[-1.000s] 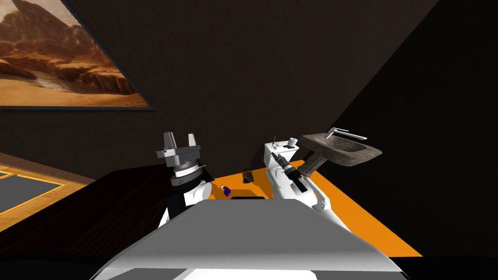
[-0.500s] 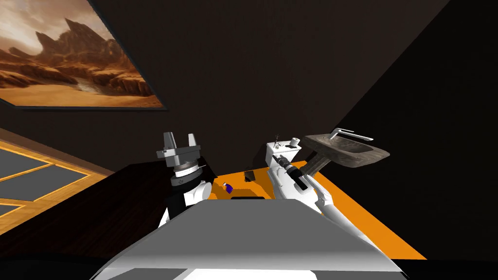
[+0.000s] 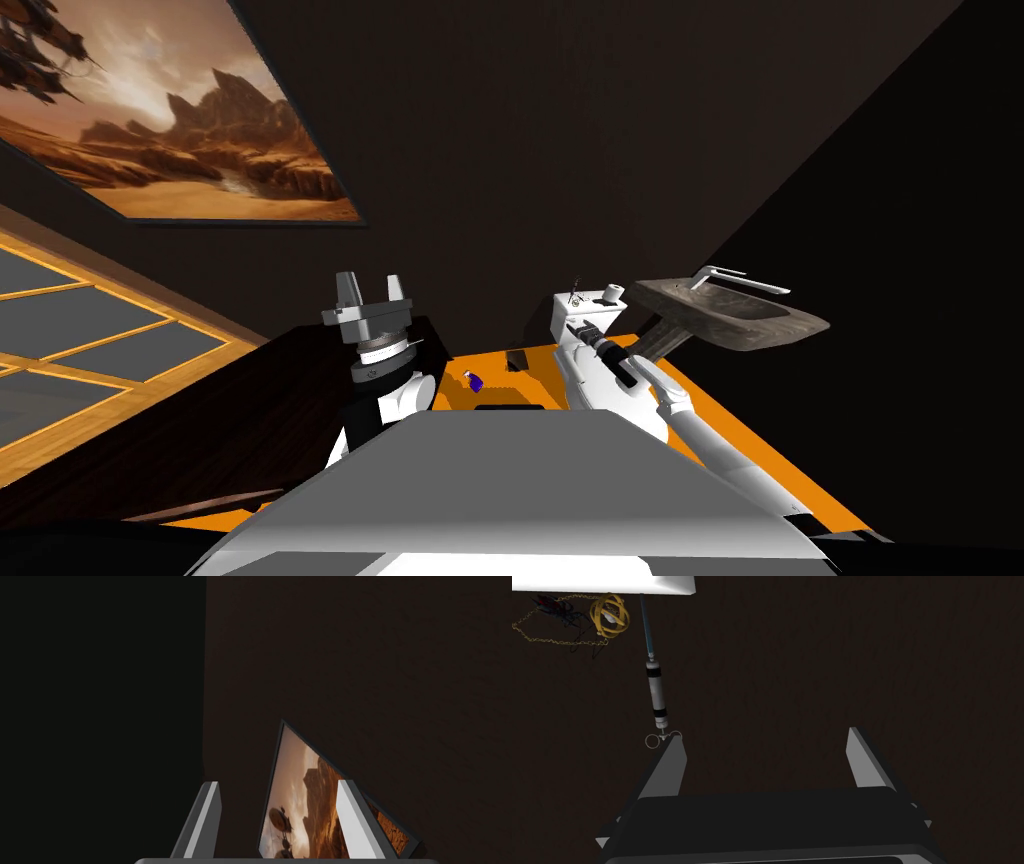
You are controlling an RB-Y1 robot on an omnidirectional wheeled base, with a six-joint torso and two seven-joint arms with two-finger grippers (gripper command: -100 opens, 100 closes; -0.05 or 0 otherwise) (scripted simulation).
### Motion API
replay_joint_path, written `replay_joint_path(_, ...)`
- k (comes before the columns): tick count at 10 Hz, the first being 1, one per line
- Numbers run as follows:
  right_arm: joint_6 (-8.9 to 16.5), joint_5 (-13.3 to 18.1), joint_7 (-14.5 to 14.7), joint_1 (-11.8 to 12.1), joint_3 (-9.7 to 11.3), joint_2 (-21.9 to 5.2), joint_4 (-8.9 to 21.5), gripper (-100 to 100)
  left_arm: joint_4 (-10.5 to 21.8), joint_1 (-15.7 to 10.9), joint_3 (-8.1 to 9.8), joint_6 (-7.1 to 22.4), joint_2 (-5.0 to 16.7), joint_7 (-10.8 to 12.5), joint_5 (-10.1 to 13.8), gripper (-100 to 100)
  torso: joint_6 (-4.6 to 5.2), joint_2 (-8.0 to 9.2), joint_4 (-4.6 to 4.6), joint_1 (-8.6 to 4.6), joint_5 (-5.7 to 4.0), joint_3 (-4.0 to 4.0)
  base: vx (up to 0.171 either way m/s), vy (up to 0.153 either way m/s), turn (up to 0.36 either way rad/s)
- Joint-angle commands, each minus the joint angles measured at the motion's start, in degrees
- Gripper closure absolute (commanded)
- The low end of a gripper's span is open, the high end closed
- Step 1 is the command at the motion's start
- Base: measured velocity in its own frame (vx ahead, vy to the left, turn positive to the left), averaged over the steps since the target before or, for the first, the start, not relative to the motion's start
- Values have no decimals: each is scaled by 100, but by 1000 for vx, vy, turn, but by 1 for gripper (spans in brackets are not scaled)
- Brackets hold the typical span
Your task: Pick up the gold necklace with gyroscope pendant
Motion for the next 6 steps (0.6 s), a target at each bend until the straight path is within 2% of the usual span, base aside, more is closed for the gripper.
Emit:
replay_joint_path(1, 76, 221, 57, -75, 56, -148, 115, -100, 0, 0, 0, 0, 0, 0, 0, 0, 0, 0, 0, 0, 0, 0, -33, 23, 63)
replay_joint_path(2, 137, 434, 193, -182, 121, -357, 371, -100, 0, 1, 0, 0, 0, 0, 0, 0, 2, -4, 0, -1, -1, -2, -26, 30, 114)
replay_joint_path(3, 137, 538, 193, -182, 121, -374, 371, -100, 0, 0, 0, 0, 0, 0, 0, 0, -1, -8, -1, 1, 0, -4, -20, 24, 74)
replay_joint_path(4, 191, 733, 326, -283, 188, -593, 573, -100, 0, 1, 0, 0, 0, 0, 0, 0, 2, -9, -2, -1, 0, -5, -29, 25, 134)
replay_joint_path(5, 191, 856, 326, -283, 188, -593, 623, -100, 0, 0, 0, 0, 0, 0, 0, 0, -1, -8, -1, -1, 0, -5, -22, 15, 72)
replay_joint_path(6, 238, 1038, 453, -379, 255, -804, 800, -100, 0, 1, 0, 0, 0, 0, 0, 0, 3, -8, -2, -4, -1, -5, -20, 17, 127)
